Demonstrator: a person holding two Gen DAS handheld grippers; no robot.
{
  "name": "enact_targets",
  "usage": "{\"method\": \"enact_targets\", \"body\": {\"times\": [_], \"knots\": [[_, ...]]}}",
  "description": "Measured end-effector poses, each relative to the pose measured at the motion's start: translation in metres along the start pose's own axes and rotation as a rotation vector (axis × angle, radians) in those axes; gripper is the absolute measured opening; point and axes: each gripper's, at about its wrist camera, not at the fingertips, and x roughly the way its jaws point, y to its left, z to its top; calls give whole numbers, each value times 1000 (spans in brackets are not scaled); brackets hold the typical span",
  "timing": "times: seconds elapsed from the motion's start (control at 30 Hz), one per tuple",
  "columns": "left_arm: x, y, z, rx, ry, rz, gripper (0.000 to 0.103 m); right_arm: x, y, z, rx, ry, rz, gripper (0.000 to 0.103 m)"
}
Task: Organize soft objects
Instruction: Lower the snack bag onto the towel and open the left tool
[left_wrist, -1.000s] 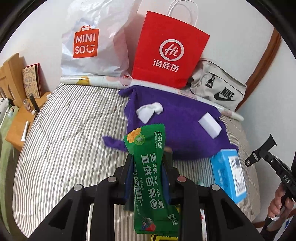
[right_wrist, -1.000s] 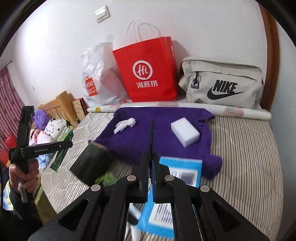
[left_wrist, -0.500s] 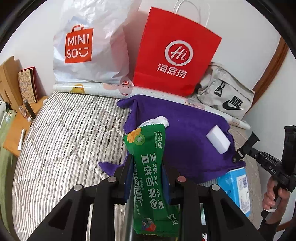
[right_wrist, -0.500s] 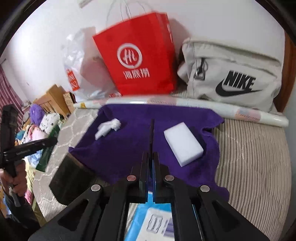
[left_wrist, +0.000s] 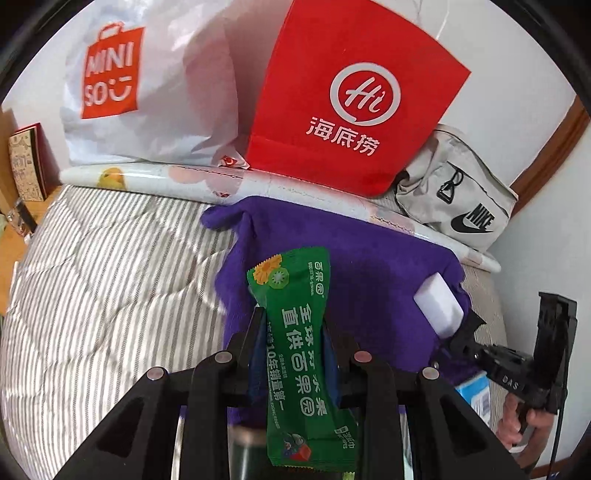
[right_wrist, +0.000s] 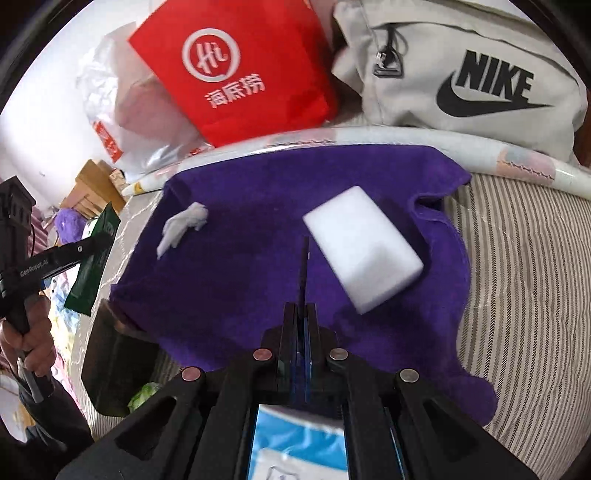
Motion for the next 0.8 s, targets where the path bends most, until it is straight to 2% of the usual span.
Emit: {"method": "enact_targets", "body": {"times": [0.2,0.47,0.63,0.7,0.73,0.8], "knots": [[34,0,13,-3,49,36,26,6,-6,5,-11,23,-28,7],[68,-7,12,38,109,85,26,10,-9,10,-32,37,-57,9],[78,-11,8,72,136,114,28,9,-9,10,-50,56,-42,26],[79,-12,8,72,147,119,30,7,-7,10,-60,58,-37,41],[80,-12,8,71,155,120,32,6,-6,10,-65,57,-36,43],[79,-13,8,68,164,118,42,3,-4,8,-73,55,-55,48]]}}
